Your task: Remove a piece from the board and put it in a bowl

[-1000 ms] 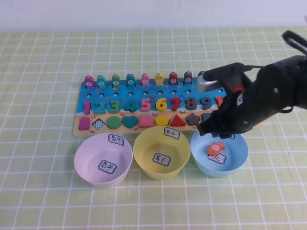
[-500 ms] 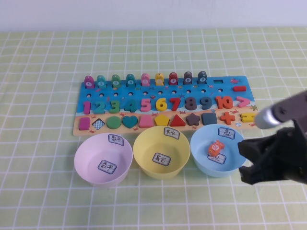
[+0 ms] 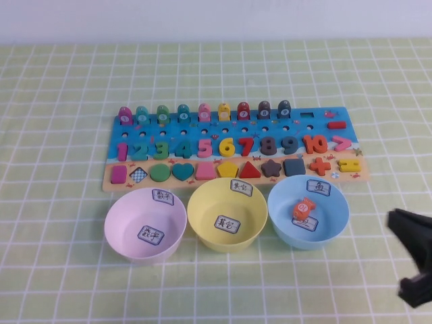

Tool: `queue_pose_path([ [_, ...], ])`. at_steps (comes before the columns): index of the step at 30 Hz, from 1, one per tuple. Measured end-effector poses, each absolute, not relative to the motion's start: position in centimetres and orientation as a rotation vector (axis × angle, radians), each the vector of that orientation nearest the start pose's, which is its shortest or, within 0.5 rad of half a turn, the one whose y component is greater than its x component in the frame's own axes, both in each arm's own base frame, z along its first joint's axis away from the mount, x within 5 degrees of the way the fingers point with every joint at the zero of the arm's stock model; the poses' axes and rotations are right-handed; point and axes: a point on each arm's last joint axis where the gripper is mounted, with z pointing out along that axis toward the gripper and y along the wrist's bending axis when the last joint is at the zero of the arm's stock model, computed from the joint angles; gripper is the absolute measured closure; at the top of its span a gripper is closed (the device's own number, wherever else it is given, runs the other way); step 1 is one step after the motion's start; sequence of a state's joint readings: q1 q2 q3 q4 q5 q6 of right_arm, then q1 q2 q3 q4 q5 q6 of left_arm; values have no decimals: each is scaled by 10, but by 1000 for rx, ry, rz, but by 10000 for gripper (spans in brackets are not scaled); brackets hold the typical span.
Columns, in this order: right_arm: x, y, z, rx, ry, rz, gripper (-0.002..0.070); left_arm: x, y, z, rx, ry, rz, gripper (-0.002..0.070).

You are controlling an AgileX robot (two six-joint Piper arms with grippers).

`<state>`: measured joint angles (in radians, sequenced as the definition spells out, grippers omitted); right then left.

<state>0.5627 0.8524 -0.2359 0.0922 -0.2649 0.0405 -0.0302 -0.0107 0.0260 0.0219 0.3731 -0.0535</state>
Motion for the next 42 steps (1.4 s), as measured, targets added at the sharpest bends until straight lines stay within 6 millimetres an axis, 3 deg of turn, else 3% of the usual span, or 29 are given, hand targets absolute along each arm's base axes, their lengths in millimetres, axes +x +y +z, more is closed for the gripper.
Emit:
queue_pose_path([
  [7,107,32,234,-182,1823,270,693,53,-1,171,-8,1872,-36,680],
  [14,68,4,221,11,1671,96,693,53,-1,171,-8,1872,-36,680],
  [18,56,-1,209,73,1593,31,693,53,-1,171,-8,1872,-36,680],
  [24,56,-2,191,98,1661,32,693,53,-1,171,-8,1872,-36,680],
  [42,53,0,173,96,1851,39,694,53,-1,171,-8,1872,-36,680],
])
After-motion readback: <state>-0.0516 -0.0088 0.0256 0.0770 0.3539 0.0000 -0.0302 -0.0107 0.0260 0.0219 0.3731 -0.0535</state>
